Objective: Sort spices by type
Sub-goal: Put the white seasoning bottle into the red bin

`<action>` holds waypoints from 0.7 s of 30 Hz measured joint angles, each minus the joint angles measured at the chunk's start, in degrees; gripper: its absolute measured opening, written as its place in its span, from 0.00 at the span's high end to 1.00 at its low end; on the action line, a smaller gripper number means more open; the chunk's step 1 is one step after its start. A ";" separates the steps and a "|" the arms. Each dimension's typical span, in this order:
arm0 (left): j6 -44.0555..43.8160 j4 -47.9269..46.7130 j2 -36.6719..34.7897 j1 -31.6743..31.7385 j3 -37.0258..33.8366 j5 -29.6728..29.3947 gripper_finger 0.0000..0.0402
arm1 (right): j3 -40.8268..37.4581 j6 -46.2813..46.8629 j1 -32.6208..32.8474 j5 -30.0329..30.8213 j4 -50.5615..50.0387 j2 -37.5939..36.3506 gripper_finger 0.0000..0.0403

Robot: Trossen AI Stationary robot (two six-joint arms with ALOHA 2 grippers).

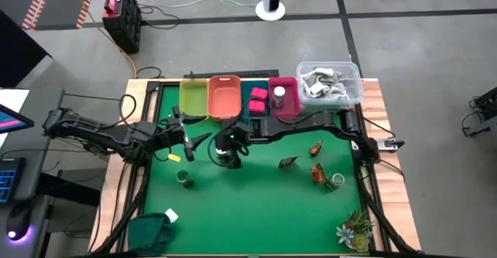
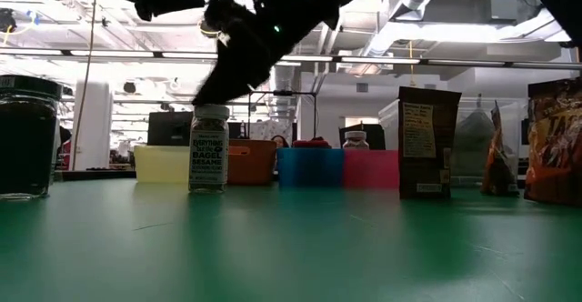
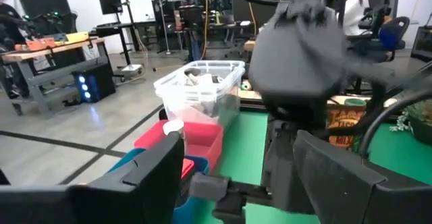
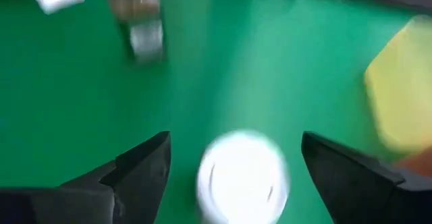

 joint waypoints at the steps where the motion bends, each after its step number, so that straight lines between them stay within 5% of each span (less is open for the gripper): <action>1: 0.02 0.01 0.00 0.02 0.00 0.00 0.34 | -0.07 -0.03 -0.08 -0.30 -0.56 0.06 0.10; 11: -0.07 -0.12 0.00 0.15 0.00 0.11 0.34 | 0.01 -0.43 -1.17 -0.34 0.49 2.09 0.17; 21: -0.28 -0.35 0.00 0.15 0.00 0.11 0.34 | 0.03 0.02 -1.70 -0.49 0.11 1.99 0.43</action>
